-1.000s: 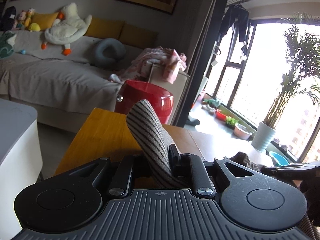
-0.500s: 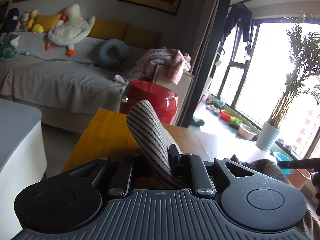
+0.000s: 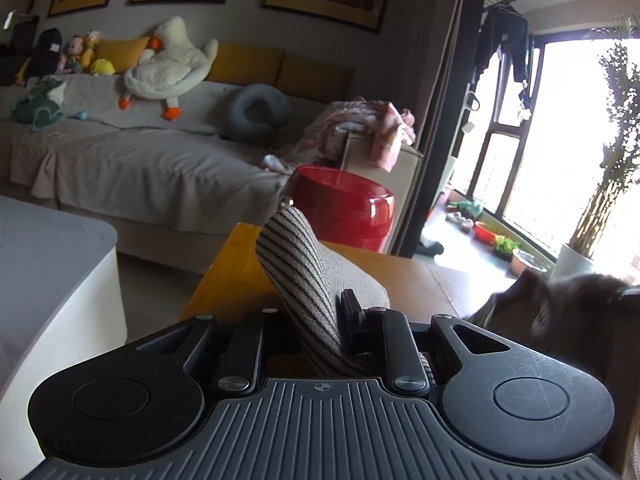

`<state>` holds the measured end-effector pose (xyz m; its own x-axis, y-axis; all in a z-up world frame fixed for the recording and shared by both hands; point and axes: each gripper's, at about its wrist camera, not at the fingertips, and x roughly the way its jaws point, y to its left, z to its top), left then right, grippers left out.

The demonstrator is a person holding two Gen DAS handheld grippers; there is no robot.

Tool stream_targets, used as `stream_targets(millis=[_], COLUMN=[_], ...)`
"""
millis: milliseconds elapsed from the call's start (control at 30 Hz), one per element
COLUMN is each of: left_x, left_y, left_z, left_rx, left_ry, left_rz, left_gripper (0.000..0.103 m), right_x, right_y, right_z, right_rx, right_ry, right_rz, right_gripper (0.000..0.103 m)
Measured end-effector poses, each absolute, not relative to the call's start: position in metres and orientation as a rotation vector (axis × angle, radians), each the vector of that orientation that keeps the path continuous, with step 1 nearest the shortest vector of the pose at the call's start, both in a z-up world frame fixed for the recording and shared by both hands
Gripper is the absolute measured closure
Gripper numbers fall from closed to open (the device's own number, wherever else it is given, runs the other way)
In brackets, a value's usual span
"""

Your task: Fold clothes

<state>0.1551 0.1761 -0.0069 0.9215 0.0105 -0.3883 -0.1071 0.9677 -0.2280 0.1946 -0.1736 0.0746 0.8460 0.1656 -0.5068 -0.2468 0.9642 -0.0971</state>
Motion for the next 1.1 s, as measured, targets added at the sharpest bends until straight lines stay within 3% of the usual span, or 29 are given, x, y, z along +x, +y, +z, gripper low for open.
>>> stream_targets(millis=[133, 267, 433, 500, 633, 667, 767, 933, 967, 1000, 1033, 1100], left_x=[0.157, 0.157, 0.148, 0.136, 0.116, 0.115, 0.123, 0.137, 0.137, 0.136, 0.136, 0.135], left_y=[0.175, 0.176, 0.191, 0.185, 0.162, 0.153, 0.121, 0.089, 0.088, 0.088, 0.088, 0.088], left_z=[-0.009, -0.012, 0.001, 0.015, 0.039, 0.039, 0.019, -0.020, -0.022, -0.023, -0.024, -0.027], left_rx=[-0.237, -0.226, -0.315, -0.297, -0.266, -0.268, -0.269, -0.274, -0.275, -0.276, -0.276, -0.268], left_ry=[0.406, 0.423, 0.428, 0.381, 0.308, 0.320, 0.425, 0.540, 0.541, 0.538, 0.534, 0.543], left_rz=[0.064, 0.092, 0.090, 0.066, -0.065, -0.138, -0.345, -0.432, -0.432, -0.428, -0.425, -0.414], left_gripper=[0.081, 0.076, 0.066, 0.050, 0.028, 0.022, 0.020, 0.019, 0.016, 0.010, 0.007, 0.006], right_x=[0.224, 0.236, 0.219, 0.212, 0.215, 0.219, 0.235, 0.267, 0.274, 0.276, 0.274, 0.269], right_y=[-0.196, -0.208, -0.193, -0.184, -0.164, -0.160, -0.135, -0.098, -0.092, -0.088, -0.083, -0.076], right_z=[0.035, -0.003, 0.027, 0.044, 0.073, 0.075, 0.063, 0.018, 0.009, 0.009, 0.015, 0.031], right_rx=[-0.131, -0.099, -0.203, -0.240, -0.157, -0.107, -0.025, -0.045, -0.043, -0.048, -0.060, -0.096], right_ry=[0.639, 0.690, 0.557, 0.495, 0.458, 0.486, 0.628, 0.747, 0.773, 0.770, 0.745, 0.672], right_rz=[0.154, 0.083, 0.050, 0.048, 0.137, 0.204, 0.366, 0.394, 0.399, 0.412, 0.431, 0.451], right_gripper=[0.083, 0.054, 0.052, 0.052, 0.048, 0.050, 0.061, 0.060, 0.066, 0.090, 0.099, 0.099])
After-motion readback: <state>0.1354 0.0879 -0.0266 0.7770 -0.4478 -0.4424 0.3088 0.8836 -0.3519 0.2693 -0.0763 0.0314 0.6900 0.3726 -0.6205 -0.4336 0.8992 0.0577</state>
